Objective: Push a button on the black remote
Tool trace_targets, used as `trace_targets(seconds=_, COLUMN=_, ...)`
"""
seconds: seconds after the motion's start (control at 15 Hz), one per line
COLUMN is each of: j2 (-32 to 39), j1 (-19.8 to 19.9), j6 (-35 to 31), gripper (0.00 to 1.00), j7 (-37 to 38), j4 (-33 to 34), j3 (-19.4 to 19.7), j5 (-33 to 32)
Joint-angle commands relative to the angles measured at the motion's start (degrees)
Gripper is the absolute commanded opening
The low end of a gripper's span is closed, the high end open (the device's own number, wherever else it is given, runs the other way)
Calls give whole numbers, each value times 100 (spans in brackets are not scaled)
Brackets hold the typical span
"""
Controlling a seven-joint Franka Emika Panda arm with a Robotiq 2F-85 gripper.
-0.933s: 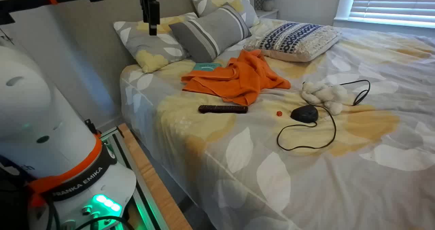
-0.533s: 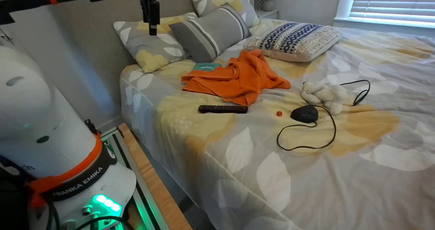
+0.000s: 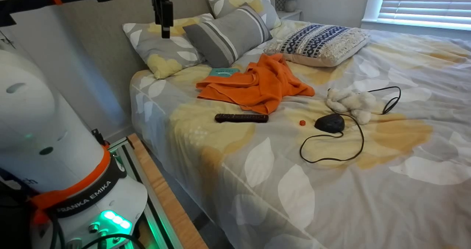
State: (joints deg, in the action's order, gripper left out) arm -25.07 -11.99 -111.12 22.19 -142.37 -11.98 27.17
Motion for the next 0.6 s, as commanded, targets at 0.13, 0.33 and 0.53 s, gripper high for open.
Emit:
trace_targets(seconds=0.13, j2=334, j1=386, j6=-715, gripper=100, j7=143, j4=-257, j3=-91, j5=-537)
trace_targets(seconds=0.33, j2=823, j1=595, j6=-1432, gripper=100, j7=179, j4=-422, j3=-81, j5=-982)
trace_targets(seconds=0.53, j2=1516, j1=740, j6=-2315, gripper=100, j7=218, j4=-414, j3=-73, j5=-1594)
